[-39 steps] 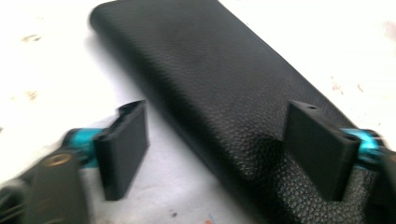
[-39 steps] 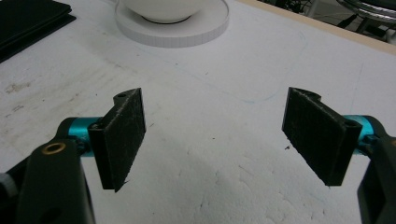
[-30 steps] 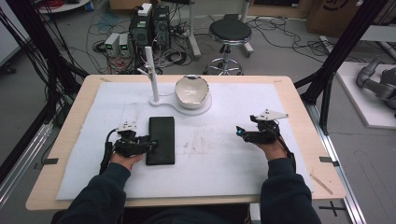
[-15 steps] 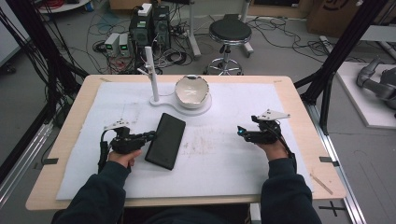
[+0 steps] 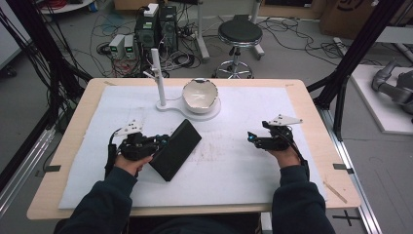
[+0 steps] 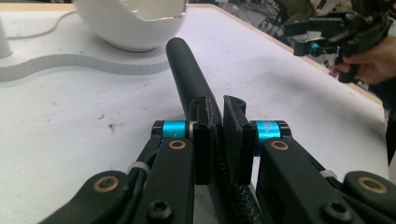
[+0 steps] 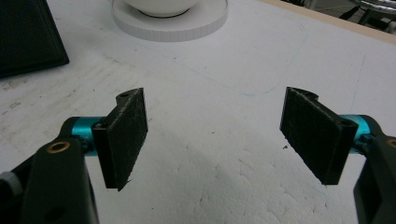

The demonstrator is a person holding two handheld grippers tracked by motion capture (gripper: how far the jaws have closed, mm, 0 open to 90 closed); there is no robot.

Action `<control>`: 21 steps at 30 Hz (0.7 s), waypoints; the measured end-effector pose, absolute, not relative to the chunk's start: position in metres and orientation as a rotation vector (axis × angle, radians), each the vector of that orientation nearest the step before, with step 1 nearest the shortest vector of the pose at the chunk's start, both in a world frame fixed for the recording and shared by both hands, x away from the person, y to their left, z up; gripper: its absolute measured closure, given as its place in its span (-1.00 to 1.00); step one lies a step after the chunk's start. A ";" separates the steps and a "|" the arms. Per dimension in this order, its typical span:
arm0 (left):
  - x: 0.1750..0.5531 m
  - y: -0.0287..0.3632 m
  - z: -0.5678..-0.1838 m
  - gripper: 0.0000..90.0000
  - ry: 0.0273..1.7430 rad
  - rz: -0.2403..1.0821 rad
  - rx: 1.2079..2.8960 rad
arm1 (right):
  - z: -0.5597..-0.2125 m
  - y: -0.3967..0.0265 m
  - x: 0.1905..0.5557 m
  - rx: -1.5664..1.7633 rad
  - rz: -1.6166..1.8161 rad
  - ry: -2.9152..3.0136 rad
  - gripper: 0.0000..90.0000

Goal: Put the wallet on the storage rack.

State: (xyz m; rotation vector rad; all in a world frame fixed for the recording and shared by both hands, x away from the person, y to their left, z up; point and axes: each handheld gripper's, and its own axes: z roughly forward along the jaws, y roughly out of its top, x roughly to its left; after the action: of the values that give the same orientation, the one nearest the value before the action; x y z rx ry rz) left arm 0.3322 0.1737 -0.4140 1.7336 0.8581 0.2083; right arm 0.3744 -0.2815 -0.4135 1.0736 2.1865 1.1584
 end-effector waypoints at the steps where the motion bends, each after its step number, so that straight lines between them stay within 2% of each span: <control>1: 0.332 0.172 -0.414 0.80 0.852 0.201 1.731 | -0.414 -0.281 0.374 1.075 1.159 2.187 -0.48; 9: 0.332 0.171 -0.415 0.69 0.828 0.153 1.711 | -0.414 -0.282 0.374 1.068 1.160 2.192 -0.48; 15: 0.330 0.165 -0.412 0.49 0.776 0.128 1.713 | -0.415 -0.276 0.375 1.034 1.188 2.220 -0.48; 21: 0.329 0.157 -0.409 0.46 0.755 0.145 1.729 | -0.412 -0.260 0.377 0.939 1.291 2.255 -0.48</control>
State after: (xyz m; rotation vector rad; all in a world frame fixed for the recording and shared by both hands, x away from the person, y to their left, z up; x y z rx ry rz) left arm 0.3286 0.1571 -0.4091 1.7293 0.7545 0.1454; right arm 0.3769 -0.2600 -0.4115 0.9391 2.2552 1.2913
